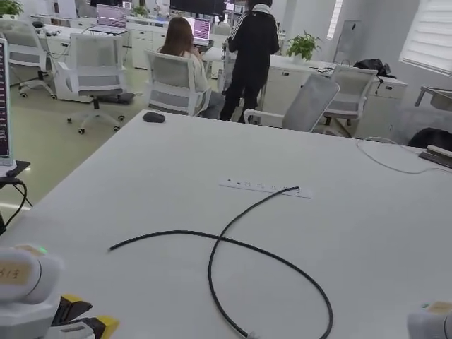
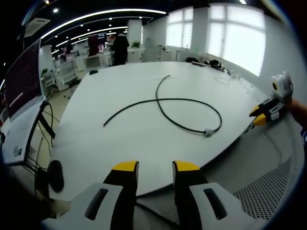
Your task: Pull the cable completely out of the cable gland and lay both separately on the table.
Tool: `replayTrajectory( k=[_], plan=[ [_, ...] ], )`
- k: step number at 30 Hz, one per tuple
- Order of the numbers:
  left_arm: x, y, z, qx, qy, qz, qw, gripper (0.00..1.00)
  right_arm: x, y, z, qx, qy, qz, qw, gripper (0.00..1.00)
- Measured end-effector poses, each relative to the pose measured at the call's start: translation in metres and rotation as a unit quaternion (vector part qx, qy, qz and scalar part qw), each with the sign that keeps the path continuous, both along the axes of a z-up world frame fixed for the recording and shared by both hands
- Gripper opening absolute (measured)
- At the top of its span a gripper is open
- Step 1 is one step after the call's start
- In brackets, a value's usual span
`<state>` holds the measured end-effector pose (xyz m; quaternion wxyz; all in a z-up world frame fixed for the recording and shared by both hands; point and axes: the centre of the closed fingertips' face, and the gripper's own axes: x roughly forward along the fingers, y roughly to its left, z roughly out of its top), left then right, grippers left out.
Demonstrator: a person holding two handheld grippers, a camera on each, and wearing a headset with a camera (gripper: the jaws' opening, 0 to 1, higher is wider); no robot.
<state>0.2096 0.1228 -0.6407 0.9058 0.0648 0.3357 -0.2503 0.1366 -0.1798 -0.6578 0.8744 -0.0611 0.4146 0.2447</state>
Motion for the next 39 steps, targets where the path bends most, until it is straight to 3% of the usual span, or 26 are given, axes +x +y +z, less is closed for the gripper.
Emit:
replayTrajectory(
  k=[2,4,6,8,11,14,19,23,26,28,29,30,32,35,37,39],
  plan=[
    [0.000,0.000,0.000,0.000,0.001,0.000,1.0000,0.29,-0.002,0.004,-0.001,0.009,0.012,0.032,0.9994,0.30],
    [-0.001,0.000,0.000,0.000,0.001,0.000,1.0000,0.29,0.000,0.001,-0.002,-0.001,0.017,0.057,0.9982,0.25],
    [-0.001,0.000,-0.001,0.001,0.002,-0.001,1.0000,0.29,0.001,-0.002,-0.007,-0.013,0.044,0.086,0.9952,0.27],
    [-0.001,0.000,-0.001,0.001,0.003,-0.003,1.0000,0.29,0.005,-0.001,-0.013,-0.019,0.069,0.123,0.9898,0.31],
    [-0.001,-0.001,-0.001,0.001,0.004,-0.004,1.0000,0.29,0.023,-0.006,-0.024,-0.063,0.082,0.170,0.9800,0.31],
    [0.000,0.000,-0.002,0.001,0.005,-0.004,1.0000,0.29,0.044,-0.003,-0.036,-0.085,0.083,0.195,0.9735,0.32],
    [0.000,0.000,-0.002,0.001,0.005,-0.003,1.0000,0.28,0.080,0.012,-0.055,-0.099,0.071,0.217,0.9685,0.30],
    [0.000,0.000,-0.003,0.002,0.008,-0.004,1.0000,0.28,0.093,0.033,-0.069,-0.098,0.083,0.245,0.9608,0.32],
    [0.001,0.000,-0.004,0.003,0.010,-0.005,0.9999,0.28,0.094,0.049,-0.079,-0.088,0.105,0.250,0.9584,0.31],
    [0.001,0.000,-0.004,0.003,0.011,-0.005,0.9999,0.28,0.092,0.062,-0.088,-0.088,0.112,0.263,0.9541,0.31],
    [0.001,0.000,-0.004,0.003,0.011,-0.005,0.9999,0.28,0.094,0.063,-0.094,-0.109,0.106,0.267,0.9515,0.30],
    [0.001,0.000,-0.005,0.003,0.011,-0.005,0.9999,0.28,0.093,0.063,-0.098,-0.129,0.102,0.289,0.9432,0.30],
    [0.001,0.000,-0.005,0.003,0.012,-0.005,0.9999,0.27,0.086,0.066,-0.108,-0.147,0.115,0.311,0.9319,0.30],
    [0.001,-0.001,-0.005,0.003,0.013,-0.005,0.9999,0.27,0.091,0.071,-0.108,-0.135,0.116,0.296,0.9383,0.28],
    [0.001,-0.001,-0.005,0.002,0.012,-0.005,0.9999,0.27,0.092,0.081,-0.106,-0.099,0.120,0.286,0.9457,0.29],
    [0.001,-0.001,-0.005,0.002,0.012,-0.004,0.9999,0.27,0.095,0.075,-0.106,-0.120,0.118,0.281,0.9449,0.25]
  ],
)
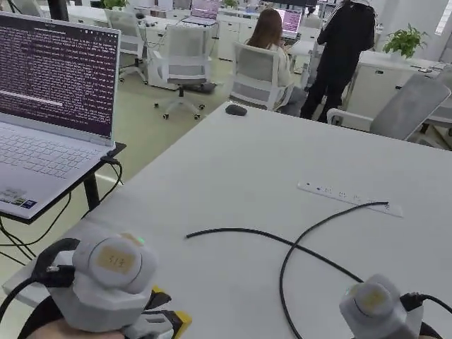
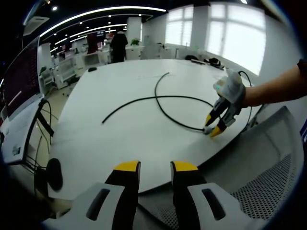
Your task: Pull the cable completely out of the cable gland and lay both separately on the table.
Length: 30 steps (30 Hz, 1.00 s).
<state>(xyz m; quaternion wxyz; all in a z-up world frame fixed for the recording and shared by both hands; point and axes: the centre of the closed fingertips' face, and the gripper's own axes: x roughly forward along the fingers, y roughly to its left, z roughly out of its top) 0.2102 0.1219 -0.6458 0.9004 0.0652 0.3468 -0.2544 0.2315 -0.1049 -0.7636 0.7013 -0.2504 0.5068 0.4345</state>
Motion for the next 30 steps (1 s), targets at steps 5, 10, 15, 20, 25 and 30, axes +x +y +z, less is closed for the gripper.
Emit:
replayTrajectory(
  k=[5,10,15,20,25,30],
  plan=[
    [0.000,0.000,0.000,0.000,0.000,-0.001,1.0000,0.27,0.002,-0.003,0.000,-0.012,-0.016,0.007,0.9998,0.15],
    [-0.001,0.000,0.000,0.001,0.001,-0.002,1.0000,0.27,0.005,-0.002,0.014,-0.002,-0.031,0.004,0.9995,0.12],
    [0.003,0.000,0.006,-0.007,-0.019,-0.001,0.9998,0.24,-0.003,0.005,0.033,0.027,-0.033,0.000,0.9991,0.11],
    [0.001,0.000,0.004,-0.001,-0.012,-0.004,0.9999,0.25,-0.017,0.018,0.057,0.071,-0.029,-0.010,0.9970,0.11],
    [-0.003,-0.004,0.001,0.008,0.001,-0.018,0.9998,0.29,-0.033,0.022,0.078,0.096,-0.027,-0.011,0.9949,0.11],
    [-0.007,-0.009,0.002,0.007,0.006,-0.045,0.9989,0.31,-0.043,0.024,0.099,0.113,-0.040,-0.010,0.9928,0.11]
  ],
)
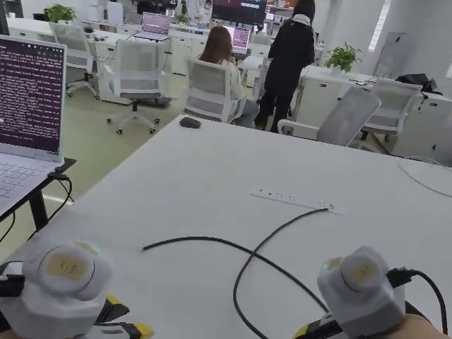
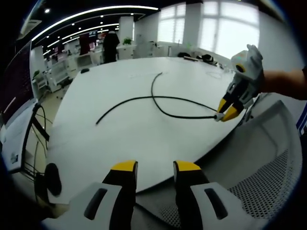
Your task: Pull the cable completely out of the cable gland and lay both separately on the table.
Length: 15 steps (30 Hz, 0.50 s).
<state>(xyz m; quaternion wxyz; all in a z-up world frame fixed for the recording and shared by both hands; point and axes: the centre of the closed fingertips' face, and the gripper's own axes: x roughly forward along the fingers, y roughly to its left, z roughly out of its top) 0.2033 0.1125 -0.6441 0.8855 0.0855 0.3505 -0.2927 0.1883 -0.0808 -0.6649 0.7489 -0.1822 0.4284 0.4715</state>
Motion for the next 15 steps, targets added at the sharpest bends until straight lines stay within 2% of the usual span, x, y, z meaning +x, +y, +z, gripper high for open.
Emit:
replayTrajectory(
  k=[2,4,5,6,8,9,11,12,13,14,15],
  plan=[
    [0.000,-0.007,0.004,0.006,-0.019,-0.036,0.9992,0.33,-0.004,0.002,0.011,0.017,0.004,-0.010,0.9998,0.11],
    [-0.001,-0.009,0.006,0.030,-0.027,-0.059,0.9974,0.35,-0.009,0.003,0.021,0.036,0.007,-0.022,0.9991,0.11],
    [0.001,-0.013,0.011,0.040,-0.044,-0.071,0.9957,0.35,-0.013,0.004,0.027,0.044,0.007,-0.022,0.9987,0.11],
    [0.001,-0.015,0.014,0.039,-0.050,-0.077,0.9950,0.36,-0.014,0.005,0.029,0.047,0.007,-0.021,0.9987,0.11],
    [0.000,-0.028,0.026,0.038,-0.063,-0.106,0.9917,0.37,-0.020,0.007,0.037,0.059,0.001,-0.020,0.9981,0.11],
    [-0.001,-0.035,0.033,0.047,-0.073,-0.125,0.9883,0.37,-0.023,0.008,0.041,0.064,-0.002,-0.020,0.9978,0.11],
    [-0.002,-0.048,0.044,0.069,-0.099,-0.164,0.9791,0.37,-0.026,0.010,0.048,0.072,-0.012,-0.019,0.9972,0.11],
    [-0.004,-0.060,0.051,0.080,-0.117,-0.193,0.9708,0.38,-0.028,0.011,0.051,0.075,-0.017,-0.018,0.9969,0.11],
    [-0.007,-0.070,0.056,0.085,-0.130,-0.215,0.9643,0.40,-0.029,0.012,0.056,0.081,-0.020,-0.019,0.9963,0.11],
    [-0.012,-0.086,0.063,0.087,-0.145,-0.243,0.9551,0.41,-0.030,0.013,0.059,0.087,-0.023,-0.021,0.9958,0.11],
    [-0.016,-0.097,0.065,0.090,-0.151,-0.265,0.9481,0.42,-0.031,0.015,0.063,0.093,-0.026,-0.021,0.9951,0.11]
  ],
)
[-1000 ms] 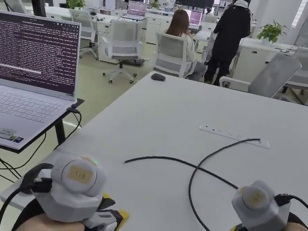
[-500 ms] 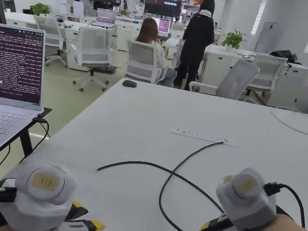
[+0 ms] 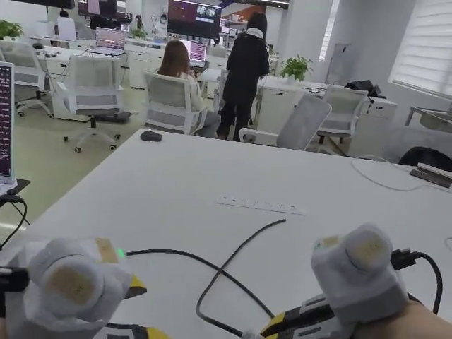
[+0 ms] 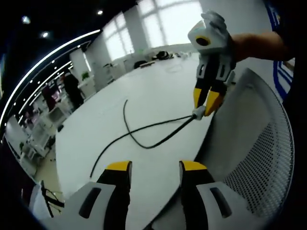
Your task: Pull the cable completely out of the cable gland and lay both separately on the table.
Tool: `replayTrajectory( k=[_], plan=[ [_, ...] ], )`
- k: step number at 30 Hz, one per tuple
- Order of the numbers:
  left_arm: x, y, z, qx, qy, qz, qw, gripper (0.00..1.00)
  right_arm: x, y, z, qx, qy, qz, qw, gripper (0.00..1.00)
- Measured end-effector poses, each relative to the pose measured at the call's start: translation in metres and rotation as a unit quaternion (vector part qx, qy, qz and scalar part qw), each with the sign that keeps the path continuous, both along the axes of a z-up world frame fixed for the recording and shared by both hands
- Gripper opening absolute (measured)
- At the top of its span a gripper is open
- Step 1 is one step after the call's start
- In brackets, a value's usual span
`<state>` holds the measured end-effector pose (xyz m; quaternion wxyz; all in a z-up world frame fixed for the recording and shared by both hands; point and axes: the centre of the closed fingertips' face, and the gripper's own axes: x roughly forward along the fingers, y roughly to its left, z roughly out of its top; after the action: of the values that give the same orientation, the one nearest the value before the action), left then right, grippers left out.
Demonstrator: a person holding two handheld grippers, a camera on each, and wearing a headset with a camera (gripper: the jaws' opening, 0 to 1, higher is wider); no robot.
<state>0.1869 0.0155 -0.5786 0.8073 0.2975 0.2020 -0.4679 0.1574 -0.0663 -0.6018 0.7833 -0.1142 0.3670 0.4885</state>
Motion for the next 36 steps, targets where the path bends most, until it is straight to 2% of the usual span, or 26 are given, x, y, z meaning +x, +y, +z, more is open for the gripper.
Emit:
replayTrajectory(
  k=[1,4,5,7,10,11,12,14,17,21,23,24,27,28,31,36],
  plan=[
    [-0.007,-0.016,0.004,0.004,-0.009,-0.036,0.9993,0.42,0.000,0.002,0.007,0.010,-0.010,0.002,0.9999,0.11],
    [-0.021,-0.046,0.010,0.004,-0.026,-0.093,0.9953,0.42,-0.003,0.006,0.019,0.028,-0.015,0.000,0.9995,0.11],
    [-0.026,-0.057,0.013,-0.008,-0.028,-0.115,0.9929,0.42,-0.005,0.007,0.022,0.027,-0.017,0.003,0.9995,0.11],
    [-0.031,-0.067,0.013,-0.006,-0.023,-0.137,0.9903,0.39,-0.006,0.007,0.024,0.020,-0.025,0.013,0.9994,0.11],
    [-0.033,-0.074,0.013,0.032,-0.059,-0.179,0.9815,0.36,-0.012,0.009,0.029,0.014,-0.034,0.032,0.9988,0.11],
    [-0.033,-0.075,0.013,0.041,-0.064,-0.184,0.9800,0.35,-0.014,0.010,0.031,0.014,-0.034,0.039,0.9985,0.11],
    [-0.035,-0.078,0.013,0.045,-0.067,-0.195,0.9774,0.33,-0.016,0.010,0.033,0.015,-0.038,0.047,0.9981,0.11],
    [-0.036,-0.081,0.016,0.046,-0.071,-0.201,0.9759,0.31,-0.017,0.009,0.038,0.017,-0.041,0.054,0.9976,0.11],
    [-0.040,-0.087,0.026,0.033,-0.082,-0.218,0.9719,0.26,-0.017,0.007,0.044,0.022,-0.043,0.059,0.9971,0.11],
    [-0.039,-0.085,0.030,0.052,-0.098,-0.224,0.9682,0.19,-0.016,0.009,0.058,0.041,-0.043,0.062,0.9963,0.11],
    [-0.041,-0.083,0.034,0.063,-0.112,-0.233,0.9640,0.18,-0.016,0.011,0.061,0.045,-0.042,0.064,0.9960,0.11],
    [-0.042,-0.082,0.036,0.062,-0.109,-0.229,0.9654,0.18,-0.018,0.013,0.064,0.048,-0.045,0.069,0.9954,0.11],
    [-0.042,-0.077,0.040,0.076,-0.124,-0.223,0.9639,0.17,-0.019,0.017,0.067,0.052,-0.054,0.074,0.9945,0.11],
    [-0.042,-0.076,0.040,0.078,-0.124,-0.219,0.9647,0.17,-0.018,0.019,0.068,0.054,-0.055,0.073,0.9943,0.11],
    [-0.041,-0.073,0.042,0.088,-0.131,-0.216,0.9636,0.17,-0.018,0.022,0.070,0.060,-0.059,0.070,0.9940,0.11],
    [-0.038,-0.066,0.048,0.083,-0.109,-0.203,0.9695,0.17,-0.018,0.028,0.075,0.058,-0.075,0.072,0.9929,0.11]
  ],
)
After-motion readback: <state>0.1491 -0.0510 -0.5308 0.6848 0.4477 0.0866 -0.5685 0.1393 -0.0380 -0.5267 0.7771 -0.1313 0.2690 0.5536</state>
